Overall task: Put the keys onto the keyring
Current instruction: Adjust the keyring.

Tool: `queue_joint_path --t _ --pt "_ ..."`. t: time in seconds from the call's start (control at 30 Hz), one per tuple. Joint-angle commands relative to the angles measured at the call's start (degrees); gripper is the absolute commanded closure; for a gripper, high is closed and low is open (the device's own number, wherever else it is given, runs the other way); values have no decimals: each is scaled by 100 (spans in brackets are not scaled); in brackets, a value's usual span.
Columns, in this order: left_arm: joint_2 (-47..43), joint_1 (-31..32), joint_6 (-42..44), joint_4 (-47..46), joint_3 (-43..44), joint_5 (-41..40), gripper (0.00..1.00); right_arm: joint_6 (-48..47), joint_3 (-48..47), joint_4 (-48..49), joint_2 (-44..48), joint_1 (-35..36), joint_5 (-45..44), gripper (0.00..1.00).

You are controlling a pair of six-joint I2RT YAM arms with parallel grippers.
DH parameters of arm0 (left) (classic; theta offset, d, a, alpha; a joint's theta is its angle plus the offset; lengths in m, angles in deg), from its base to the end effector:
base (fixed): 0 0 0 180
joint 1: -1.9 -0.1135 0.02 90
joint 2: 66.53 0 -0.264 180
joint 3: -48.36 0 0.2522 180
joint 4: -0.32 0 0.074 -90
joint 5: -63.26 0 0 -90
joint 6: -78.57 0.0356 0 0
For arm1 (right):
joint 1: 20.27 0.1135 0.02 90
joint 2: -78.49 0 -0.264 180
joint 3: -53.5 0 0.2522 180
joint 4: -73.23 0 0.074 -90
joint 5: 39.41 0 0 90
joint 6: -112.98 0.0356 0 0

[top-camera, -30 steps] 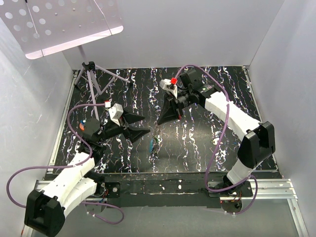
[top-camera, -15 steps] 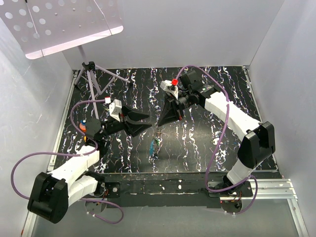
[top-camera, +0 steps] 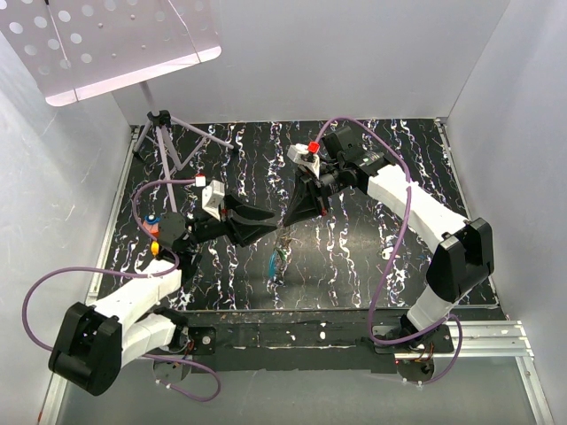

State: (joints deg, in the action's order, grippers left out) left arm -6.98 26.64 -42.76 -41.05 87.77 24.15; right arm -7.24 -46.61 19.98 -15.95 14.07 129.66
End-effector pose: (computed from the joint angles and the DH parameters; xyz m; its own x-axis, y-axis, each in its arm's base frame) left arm 0.1818 -0.1142 0.2892 -0.1979 -0.2700 -0.9423 0.9576 0.1520 -0.2447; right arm 0.2659 0.2240 0.3420 -0.1976 -0.2506 -0.9477 -0.8718 -0.3972 0.2868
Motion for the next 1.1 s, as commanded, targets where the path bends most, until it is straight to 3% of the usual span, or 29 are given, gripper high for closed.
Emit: queue_joint_path --t 0.0,0.5,0.87,1.07 --pt "-22 76 136 134 63 52 61 7 -119 37 118 -7 302 99" --pt "189 181 110 170 186 210 81 68 -102 81 101 -7 302 99" --pt "241 199 -31 3 239 324 83 148 -75 160 92 -7 206 99" --pt "312 199 -136 -146 283 474 91 191 -58 187 92 -7 179 99"
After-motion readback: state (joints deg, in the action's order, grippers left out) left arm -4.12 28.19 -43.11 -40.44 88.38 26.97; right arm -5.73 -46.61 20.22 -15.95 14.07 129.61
